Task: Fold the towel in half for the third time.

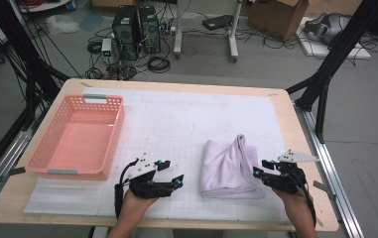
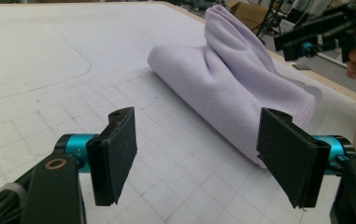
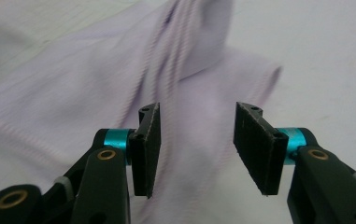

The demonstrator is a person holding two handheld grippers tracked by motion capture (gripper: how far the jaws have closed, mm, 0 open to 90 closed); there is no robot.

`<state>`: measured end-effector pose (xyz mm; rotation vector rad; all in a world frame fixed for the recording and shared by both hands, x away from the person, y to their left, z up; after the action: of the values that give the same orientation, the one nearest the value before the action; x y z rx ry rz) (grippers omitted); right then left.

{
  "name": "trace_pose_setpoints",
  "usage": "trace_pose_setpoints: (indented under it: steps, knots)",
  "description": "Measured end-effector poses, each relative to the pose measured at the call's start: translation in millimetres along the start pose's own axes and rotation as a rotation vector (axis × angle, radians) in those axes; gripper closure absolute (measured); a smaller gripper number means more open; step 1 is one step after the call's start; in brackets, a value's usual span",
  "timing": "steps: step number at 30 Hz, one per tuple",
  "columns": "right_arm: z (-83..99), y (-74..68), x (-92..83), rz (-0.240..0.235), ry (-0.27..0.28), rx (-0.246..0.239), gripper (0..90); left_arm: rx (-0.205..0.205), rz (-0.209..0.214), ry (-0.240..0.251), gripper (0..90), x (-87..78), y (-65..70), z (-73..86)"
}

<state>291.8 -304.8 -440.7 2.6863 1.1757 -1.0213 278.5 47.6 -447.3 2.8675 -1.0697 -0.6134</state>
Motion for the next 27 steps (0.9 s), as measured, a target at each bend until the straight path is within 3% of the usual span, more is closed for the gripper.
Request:
trace_pose_setpoints:
  steps: [3,6,7,8,11,14,16,19,21,22,23,27]
  knots:
    - [8.5,-7.4,8.5,-0.016,-0.029,0.011,55.0,-0.007,-0.011,0.008,29.2,-4.1,-2.4,2.0]
    - [17.1,-8.0,15.9,-0.054,-0.059,0.063,76.4,-0.002,-0.021,0.014,29.2,-7.3,-4.7,3.2]
    - [18.3,-8.7,16.0,-0.070,-0.044,0.067,84.9,0.002,-0.025,0.016,29.2,-8.0,-5.9,3.5]
    - [18.6,-9.2,14.2,-0.072,-0.027,0.062,87.8,0.003,-0.030,0.017,29.3,-8.4,-6.9,3.6]
    - [17.4,-9.0,4.4,-0.053,-0.003,0.039,88.6,0.006,-0.038,0.017,29.3,-8.6,-9.8,3.8]
    - [16.4,-10.4,-1.5,-0.040,-0.014,0.020,86.5,0.002,-0.036,0.020,29.4,-8.0,-10.7,3.3]
    - [15.2,-10.2,0.4,-0.030,-0.006,0.034,64.1,0.006,-0.037,0.019,29.5,-8.2,-10.5,3.4]
    - [15.5,-11.8,10.0,-0.044,-0.010,0.044,59.6,0.015,-0.039,0.016,29.7,-9.1,-10.4,3.9]
    - [18.4,-12.5,18.3,-0.036,-0.047,0.021,66.3,0.021,-0.042,0.013,29.8,-10.4,-11.6,4.5]
    - [20.2,-13.4,20.1,-0.038,-0.065,0.009,80.1,0.024,-0.044,0.012,29.9,-11.6,-12.6,4.9]
    - [20.6,-14.4,19.3,-0.031,-0.064,-0.014,82.2,0.023,-0.046,0.014,30.0,-13.1,-13.4,5.2]
    - [20.0,-13.5,3.0,0.040,-0.069,-0.007,83.9,0.028,-0.054,0.020,30.0,-19.7,-17.8,6.2]
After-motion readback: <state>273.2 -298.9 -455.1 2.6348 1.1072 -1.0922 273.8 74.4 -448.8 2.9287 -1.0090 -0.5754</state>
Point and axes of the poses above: each handheld gripper's, and its own axes: x roughly forward along the jaws, z roughly out of its underside, y roughly to its right, the point moved 5 cm from there along x, roughly forward along the jaws, and after that the axes turned 11 degrees about -z, right-handed, at the moved point
